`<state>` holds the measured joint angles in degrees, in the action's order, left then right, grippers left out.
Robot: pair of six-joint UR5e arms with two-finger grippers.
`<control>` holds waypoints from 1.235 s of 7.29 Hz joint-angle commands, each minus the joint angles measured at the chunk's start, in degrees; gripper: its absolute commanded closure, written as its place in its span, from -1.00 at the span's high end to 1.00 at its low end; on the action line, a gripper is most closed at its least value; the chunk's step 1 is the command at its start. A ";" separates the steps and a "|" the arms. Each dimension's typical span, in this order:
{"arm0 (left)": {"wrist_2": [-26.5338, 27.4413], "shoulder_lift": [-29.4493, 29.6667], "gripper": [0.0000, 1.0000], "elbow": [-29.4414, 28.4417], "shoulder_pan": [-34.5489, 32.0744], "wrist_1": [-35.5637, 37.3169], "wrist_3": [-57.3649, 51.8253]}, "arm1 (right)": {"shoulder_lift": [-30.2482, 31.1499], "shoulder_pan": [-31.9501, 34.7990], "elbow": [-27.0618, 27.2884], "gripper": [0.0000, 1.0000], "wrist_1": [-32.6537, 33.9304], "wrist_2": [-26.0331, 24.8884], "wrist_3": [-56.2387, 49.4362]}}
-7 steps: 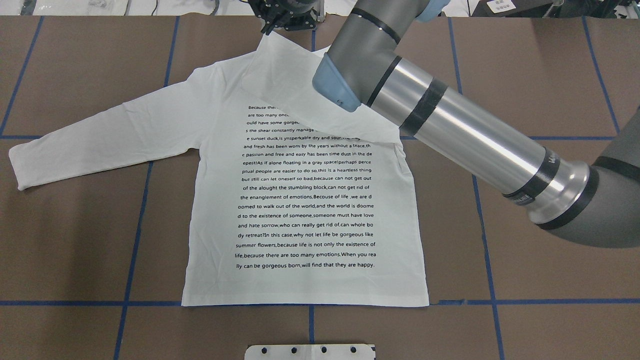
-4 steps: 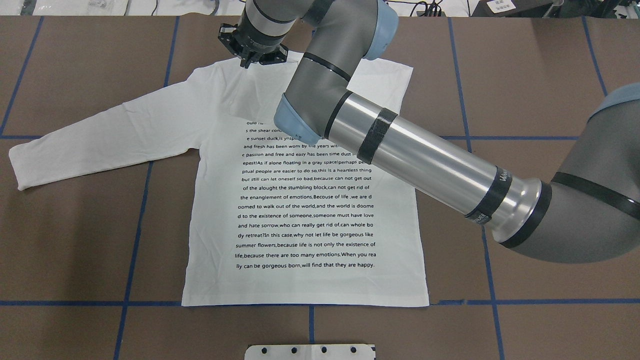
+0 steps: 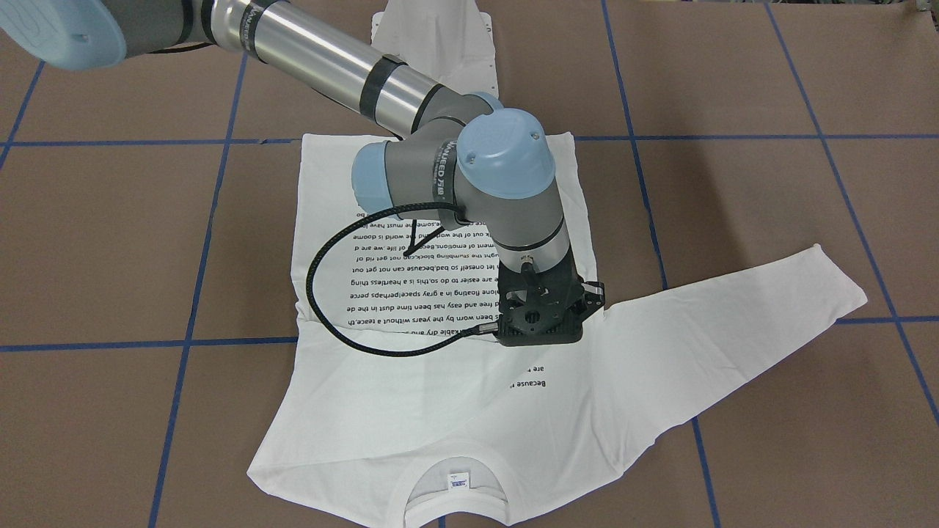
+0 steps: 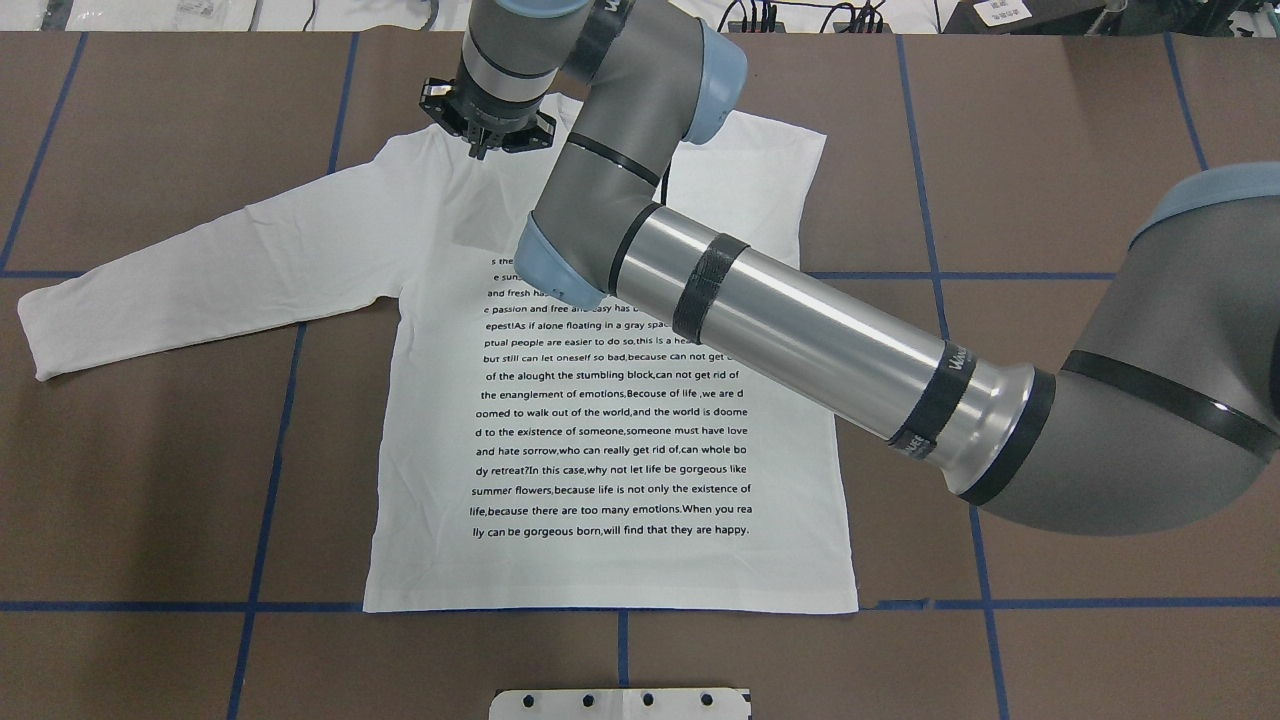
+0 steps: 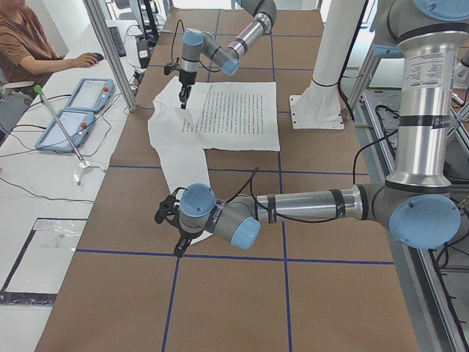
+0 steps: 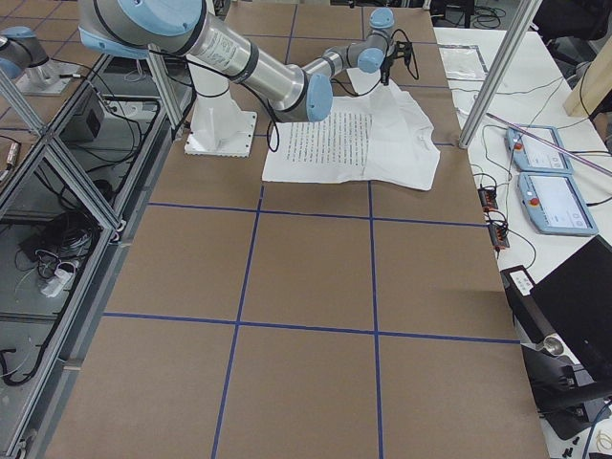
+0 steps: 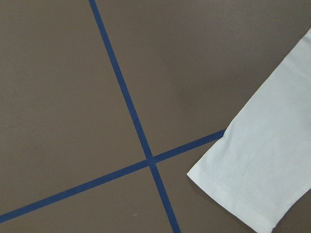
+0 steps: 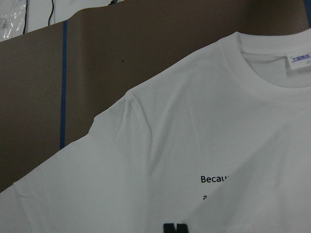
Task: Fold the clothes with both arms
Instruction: 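Carry the sleeve with the right gripper across the shirt toward the collar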
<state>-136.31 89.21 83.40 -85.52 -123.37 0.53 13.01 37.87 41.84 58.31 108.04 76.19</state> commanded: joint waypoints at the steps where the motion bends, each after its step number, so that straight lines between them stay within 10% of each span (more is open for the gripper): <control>1: -0.01 0.08 1.00 0.09 0.00 -0.03 0.00 | -1.76 -2.52 -5.35 -1.00 -6.32 -7.19 -1.39; 2: -0.01 0.08 0.99 0.01 0.00 -0.03 0.00 | -1.76 -3.84 -5.45 -1.00 -8.72 -10.19 -1.30; 4: -0.01 0.08 1.00 -0.08 0.00 -0.03 0.00 | -1.93 -4.72 -5.36 0.98 -11.02 -13.27 -1.22; 9: 0.60 1.31 1.00 -0.08 0.17 -1.77 4.61 | 0.59 -4.03 3.01 0.99 -5.55 -14.10 3.94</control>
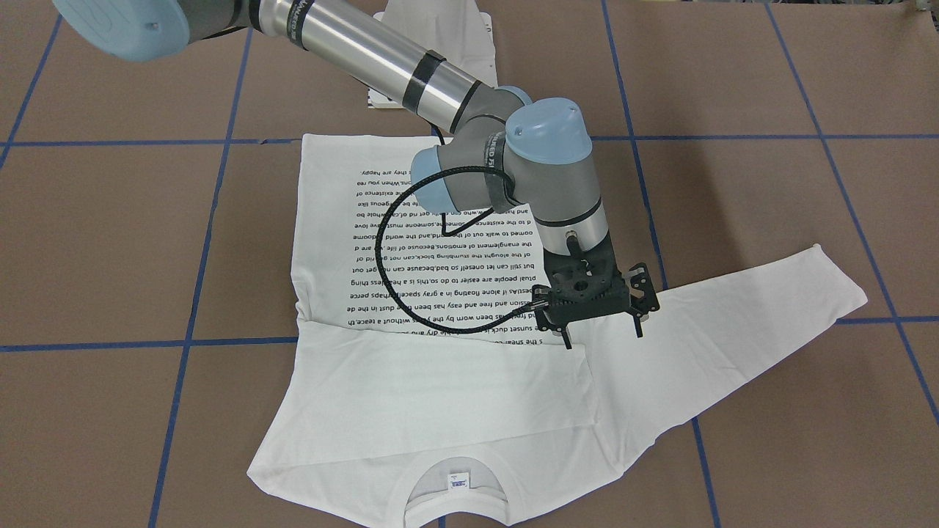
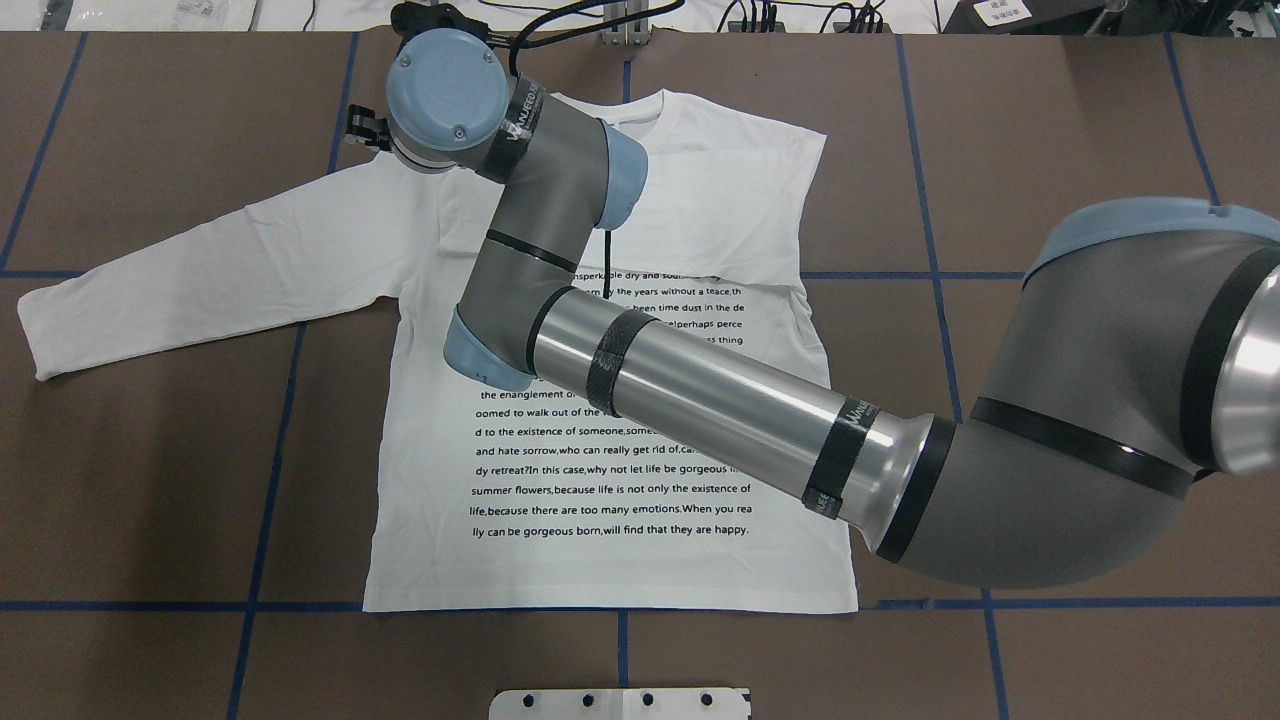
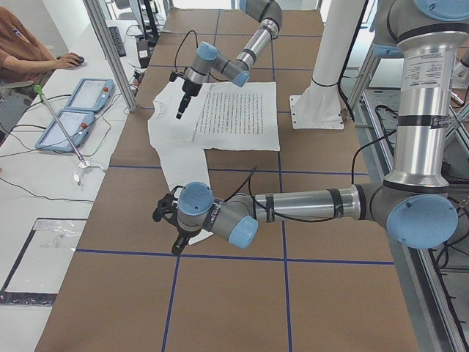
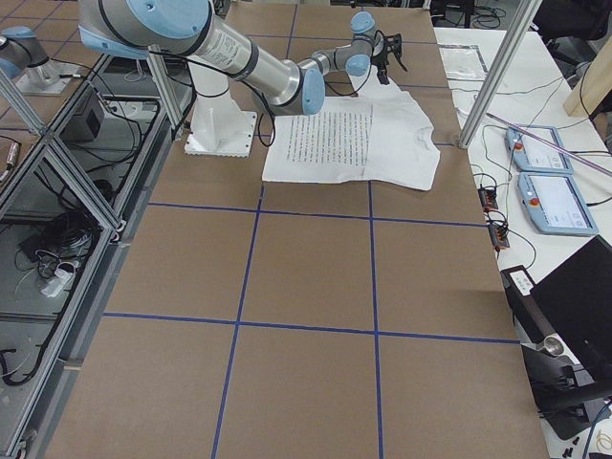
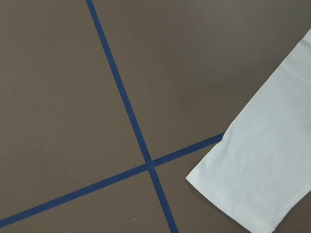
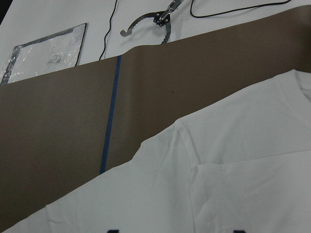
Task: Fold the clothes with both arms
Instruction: 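Carry the sleeve with the right gripper across the shirt toward the collar, then release the sleeve and withdraw the right gripper away from the shirt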
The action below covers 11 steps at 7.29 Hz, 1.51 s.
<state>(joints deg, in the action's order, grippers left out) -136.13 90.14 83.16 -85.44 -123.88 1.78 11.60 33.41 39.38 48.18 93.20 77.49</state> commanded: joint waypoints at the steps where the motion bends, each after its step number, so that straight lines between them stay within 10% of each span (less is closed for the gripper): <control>1: 0.77 -0.05 1.00 0.33 1.57 -6.24 12.80 | 6.55 1.91 17.63 0.99 18.48 4.41 2.06; 3: 1.13 -1.37 1.00 1.82 8.67 -11.82 31.60 | 13.69 7.79 33.78 1.00 37.87 16.19 -3.19; 6: 15.34 -1.98 0.99 3.95 19.07 -11.21 44.80 | 25.42 12.71 53.70 1.00 63.39 17.27 -21.88; 8: 15.81 -1.37 0.98 0.18 19.17 -11.47 41.31 | 40.80 21.05 66.73 1.00 64.50 27.09 -32.71; 11: 15.81 0.12 0.93 -3.95 19.25 -12.09 39.71 | 44.12 22.31 69.16 1.00 63.97 27.82 -36.70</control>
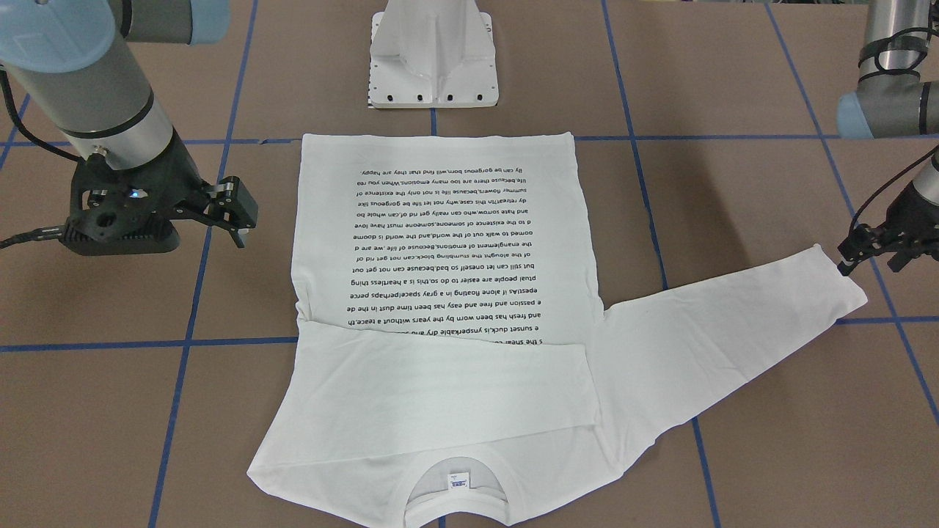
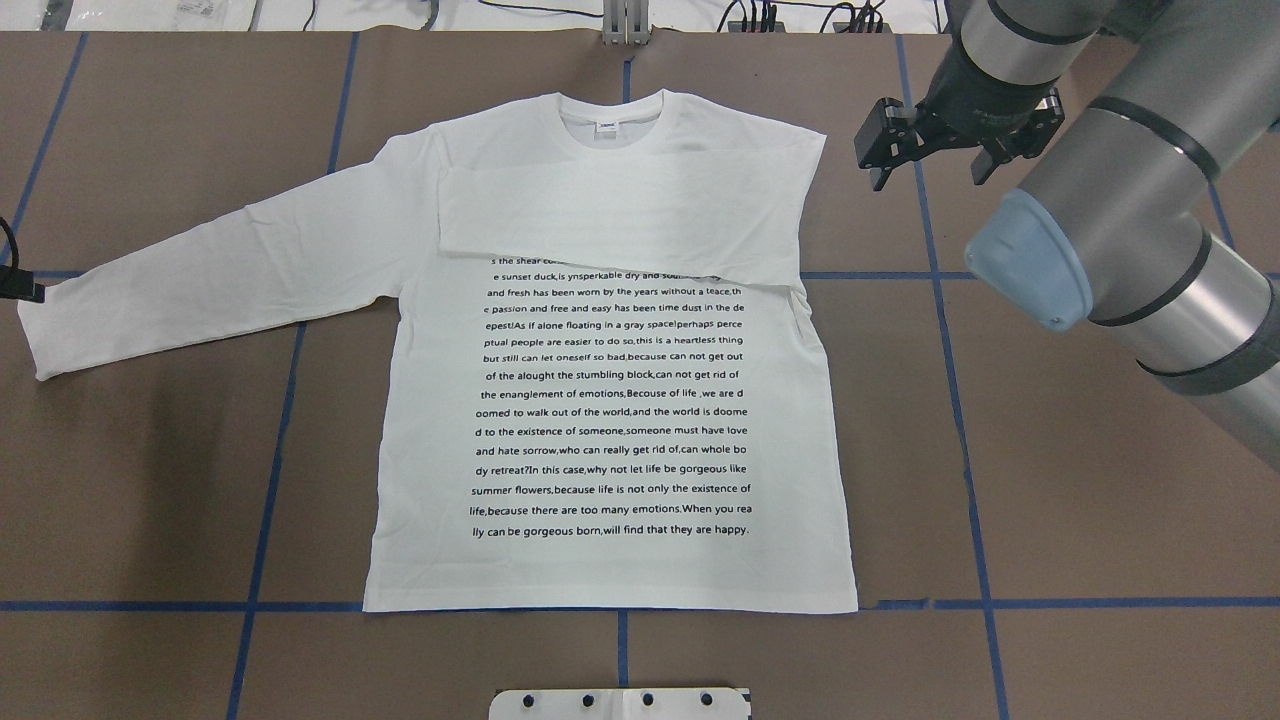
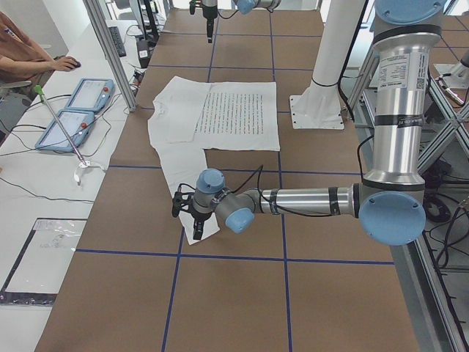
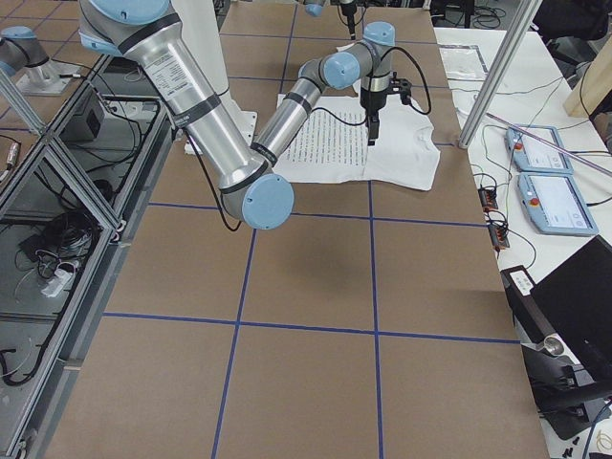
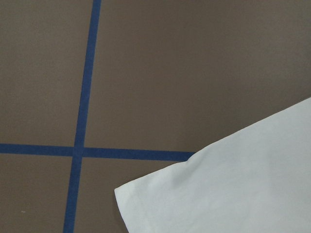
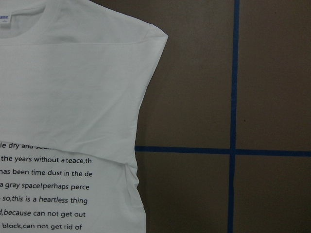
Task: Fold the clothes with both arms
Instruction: 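Release the sleeve and withdraw the right gripper away from the shirt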
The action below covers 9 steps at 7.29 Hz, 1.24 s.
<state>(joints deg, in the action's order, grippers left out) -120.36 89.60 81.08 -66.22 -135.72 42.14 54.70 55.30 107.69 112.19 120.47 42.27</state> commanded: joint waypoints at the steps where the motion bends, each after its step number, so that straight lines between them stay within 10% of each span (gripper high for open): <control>1: 0.04 1.97 0.93 -3.98 0.04 -0.34 -1.26 | 1.46 0.77 1.38 1.00 -0.04 1.08 -1.49; 9: -0.22 3.65 0.73 -9.10 2.76 -4.82 -0.13 | 2.43 0.78 2.52 1.00 -0.13 0.82 -1.31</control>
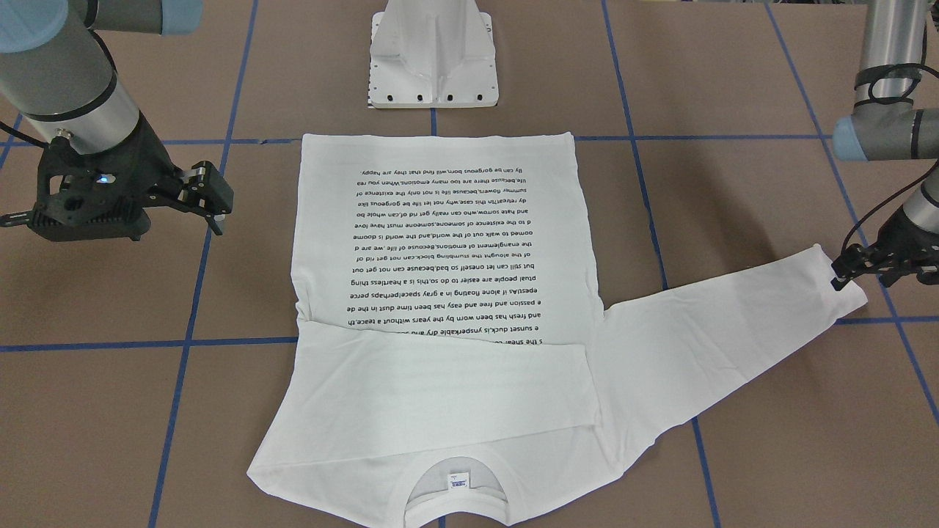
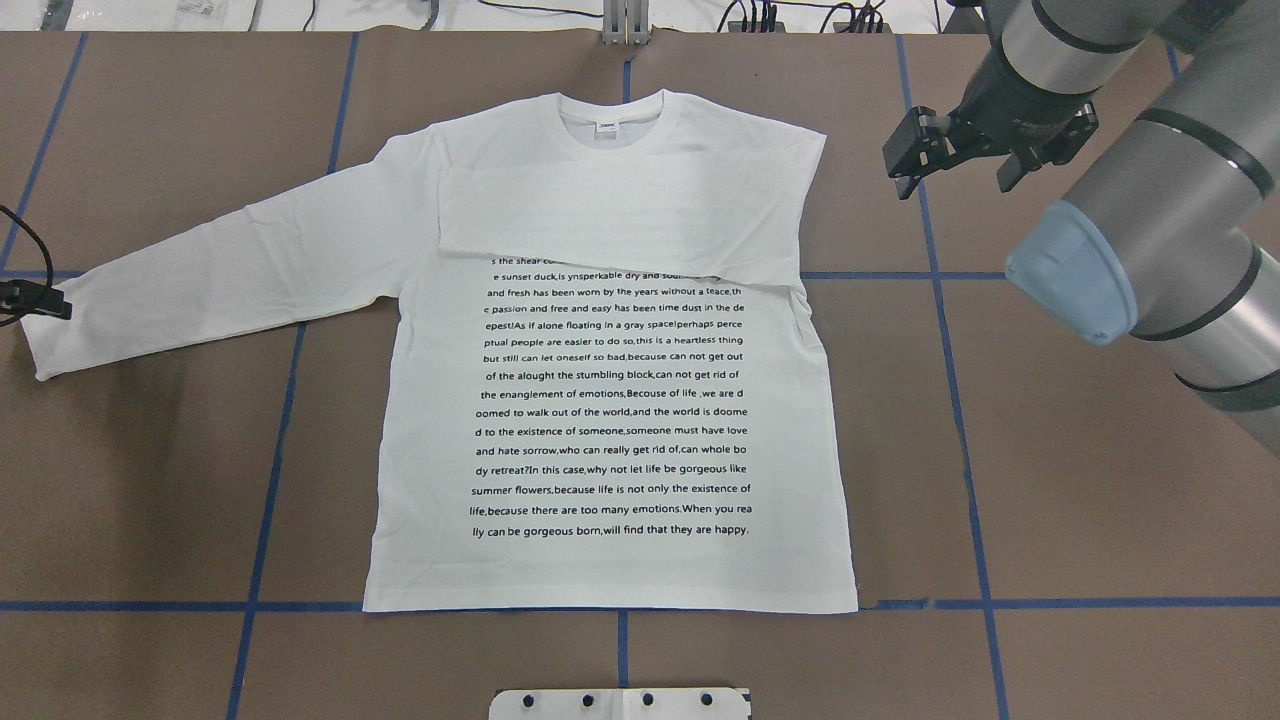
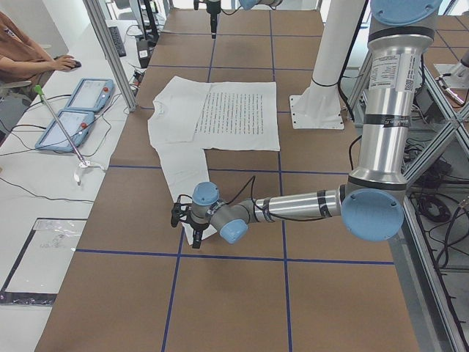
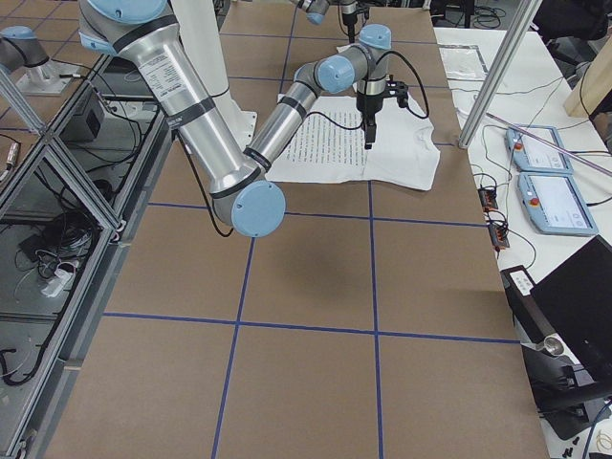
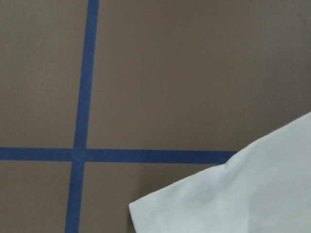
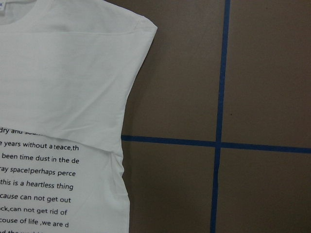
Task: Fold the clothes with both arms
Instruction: 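Release the sleeve and withdraw the right gripper away from the shirt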
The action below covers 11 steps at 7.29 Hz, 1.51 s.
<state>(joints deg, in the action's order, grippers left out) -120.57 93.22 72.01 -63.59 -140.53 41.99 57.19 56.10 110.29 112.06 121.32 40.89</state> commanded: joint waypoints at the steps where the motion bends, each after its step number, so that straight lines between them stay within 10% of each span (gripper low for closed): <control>1: -0.01 -0.06 0.70 -0.29 0.13 -0.01 -0.07 | -0.15 -0.03 0.02 1.00 0.00 -0.03 0.07; 11: -0.45 -0.85 -0.46 1.64 -0.04 -0.01 0.37 | -0.24 -0.12 -0.07 1.00 -0.09 -0.03 0.86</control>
<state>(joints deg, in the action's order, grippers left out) -120.93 92.45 72.85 -63.59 -140.54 42.23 56.95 55.97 110.20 111.97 121.29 41.75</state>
